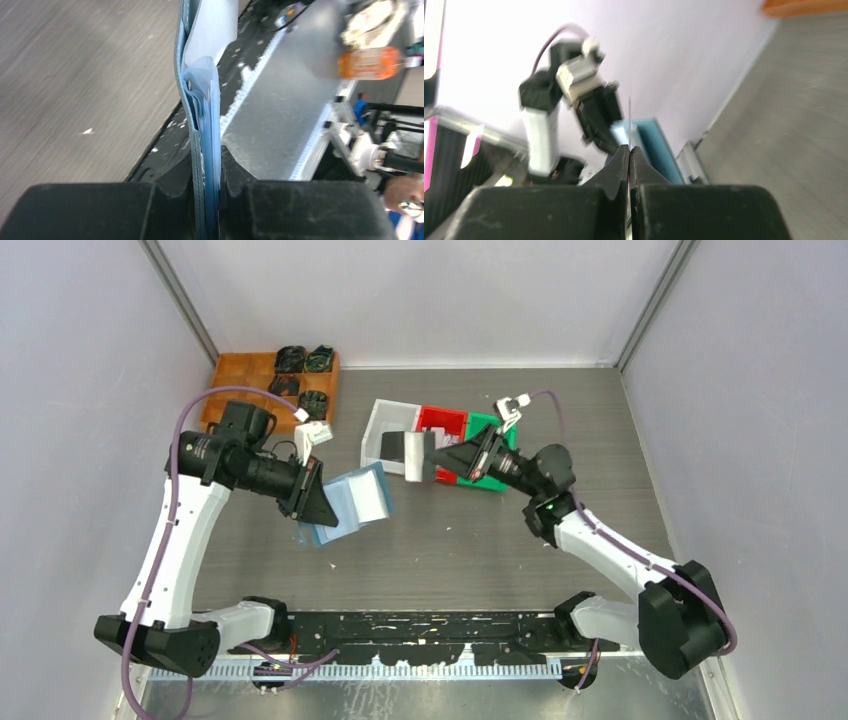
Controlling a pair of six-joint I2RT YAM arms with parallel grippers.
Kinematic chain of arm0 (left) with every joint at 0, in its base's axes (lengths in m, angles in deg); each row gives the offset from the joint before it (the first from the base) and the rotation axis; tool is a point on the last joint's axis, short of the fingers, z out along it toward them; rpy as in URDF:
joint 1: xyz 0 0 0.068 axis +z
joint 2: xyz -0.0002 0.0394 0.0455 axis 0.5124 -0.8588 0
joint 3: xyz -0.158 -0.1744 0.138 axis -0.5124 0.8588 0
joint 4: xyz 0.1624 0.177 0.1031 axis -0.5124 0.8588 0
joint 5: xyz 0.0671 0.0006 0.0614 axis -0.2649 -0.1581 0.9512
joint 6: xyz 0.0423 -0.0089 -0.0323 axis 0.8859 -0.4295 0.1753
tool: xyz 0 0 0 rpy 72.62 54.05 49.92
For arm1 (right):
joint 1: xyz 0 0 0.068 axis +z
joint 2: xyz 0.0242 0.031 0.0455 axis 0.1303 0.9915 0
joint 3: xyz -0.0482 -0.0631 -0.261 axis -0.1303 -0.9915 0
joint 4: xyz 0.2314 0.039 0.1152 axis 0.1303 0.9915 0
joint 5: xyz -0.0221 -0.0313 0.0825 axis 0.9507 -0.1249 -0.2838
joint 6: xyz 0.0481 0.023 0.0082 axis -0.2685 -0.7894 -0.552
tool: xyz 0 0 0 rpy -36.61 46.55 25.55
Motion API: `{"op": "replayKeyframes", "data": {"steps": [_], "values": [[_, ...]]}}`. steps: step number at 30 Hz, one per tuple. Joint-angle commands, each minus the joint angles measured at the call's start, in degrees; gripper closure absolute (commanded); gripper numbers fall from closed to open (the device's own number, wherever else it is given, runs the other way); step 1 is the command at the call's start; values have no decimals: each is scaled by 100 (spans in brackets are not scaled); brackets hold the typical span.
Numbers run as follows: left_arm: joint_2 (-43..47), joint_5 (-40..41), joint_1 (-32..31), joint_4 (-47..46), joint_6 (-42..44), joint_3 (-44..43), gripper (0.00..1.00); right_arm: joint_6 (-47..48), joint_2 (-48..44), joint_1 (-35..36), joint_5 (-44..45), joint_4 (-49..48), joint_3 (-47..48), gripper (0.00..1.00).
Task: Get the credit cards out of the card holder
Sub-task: Remove the credit card from the card holder, then place the card holder at the center of the board, then place the credit card in the storage box.
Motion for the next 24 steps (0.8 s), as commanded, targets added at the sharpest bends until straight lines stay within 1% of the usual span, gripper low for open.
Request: {"op": "replayKeyframes", "data": {"steps": [1,2,3,5,9,13,18,20,24], "values": [[133,1227,-7,-396,542,373,100,1376,-130,-530,318,2726,897,99],[138,1453,-16,-437,696,531,100,1806,82,-540,516,3352,1165,99],[150,1717,-43,-512,797,655,100,2004,296,-547,701,3719,1425,99],[72,2237,-117,-589,1050,838,100,2270,814,-543,952,4054,1969,99],[-307,2815,-283,-610,1306,996,100,2435,1863,-544,1487,4219,2617,99],[-647,3642,-499,-1054,1531,1286,100,2697,2884,-481,1928,4586,3453,99],[-1144,5076,-929,-1877,1962,1658,100,2809,4023,-325,2449,4980,4540,99],[-1430,5834,-1136,-2193,2077,1712,100,2818,4361,-230,2629,5045,4876,99],[-2109,7128,-1641,-2869,2158,1824,100,2764,4985,-68,2732,5073,5415,98]]}}
